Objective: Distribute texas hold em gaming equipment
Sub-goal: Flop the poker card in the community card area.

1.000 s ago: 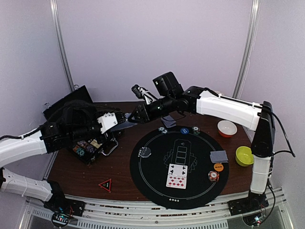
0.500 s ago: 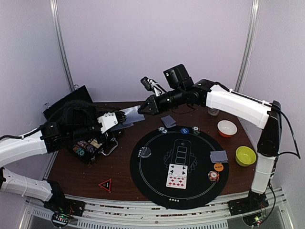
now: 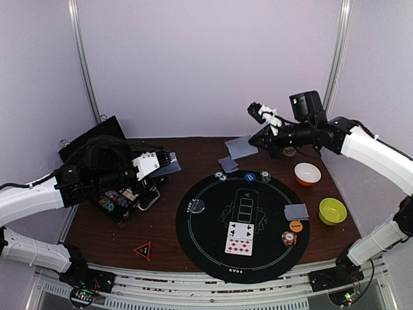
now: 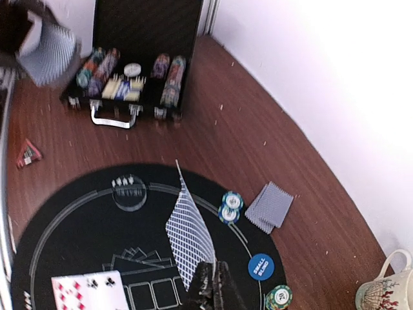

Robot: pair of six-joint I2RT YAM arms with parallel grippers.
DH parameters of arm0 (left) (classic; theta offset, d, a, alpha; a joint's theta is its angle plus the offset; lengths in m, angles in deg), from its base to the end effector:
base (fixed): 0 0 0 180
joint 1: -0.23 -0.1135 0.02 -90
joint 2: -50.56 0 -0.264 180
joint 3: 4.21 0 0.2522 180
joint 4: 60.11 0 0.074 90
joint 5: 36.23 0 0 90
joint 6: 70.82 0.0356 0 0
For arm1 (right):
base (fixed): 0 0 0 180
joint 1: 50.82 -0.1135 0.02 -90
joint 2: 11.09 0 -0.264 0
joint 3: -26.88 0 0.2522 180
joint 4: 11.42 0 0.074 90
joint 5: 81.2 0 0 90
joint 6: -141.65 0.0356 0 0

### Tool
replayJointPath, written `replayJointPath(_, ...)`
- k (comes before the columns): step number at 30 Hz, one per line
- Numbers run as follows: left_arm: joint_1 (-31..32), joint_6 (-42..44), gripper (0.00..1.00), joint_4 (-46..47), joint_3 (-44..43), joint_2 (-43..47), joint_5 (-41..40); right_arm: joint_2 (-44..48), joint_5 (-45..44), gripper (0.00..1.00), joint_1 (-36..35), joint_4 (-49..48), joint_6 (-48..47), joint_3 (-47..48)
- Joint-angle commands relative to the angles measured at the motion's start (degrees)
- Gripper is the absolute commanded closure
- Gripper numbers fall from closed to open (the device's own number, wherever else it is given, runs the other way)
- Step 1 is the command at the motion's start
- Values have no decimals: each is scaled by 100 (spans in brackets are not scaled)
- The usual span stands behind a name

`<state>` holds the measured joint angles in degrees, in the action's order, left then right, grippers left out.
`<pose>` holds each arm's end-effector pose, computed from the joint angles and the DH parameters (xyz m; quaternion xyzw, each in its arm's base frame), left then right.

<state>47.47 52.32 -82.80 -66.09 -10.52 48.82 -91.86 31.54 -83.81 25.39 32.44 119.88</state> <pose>0.1693 -0.1786 0.3073 0.5157 0.6479 -0.0332 0.5596 0.2620 0.1865 0.3831 -0.4586 0.6939 0.2282 0.5061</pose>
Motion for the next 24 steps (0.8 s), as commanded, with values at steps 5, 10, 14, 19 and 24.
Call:
replayJointPath(5,2,-37,47,290,-132,8,-21,-826,-440,100,-444,-2018,-4275,-1451)
replayJointPath(10,-5,-114,47,268,-107,43,-49,-1265,1,100,-551,-3017,-5452,-1976)
replayJointPath(14,-3,-107,47,286,-100,34,-57,-1394,-326,100,-825,-3129,-6621,-2608)
replayJointPath(19,-4,-64,47,295,-102,-3,-79,-1248,-154,100,-888,-2312,-7303,-2971)
replayJointPath(24,-5,-43,47,355,-105,-78,-72,-1194,-432,100,-1074,-1789,-7613,-3033)
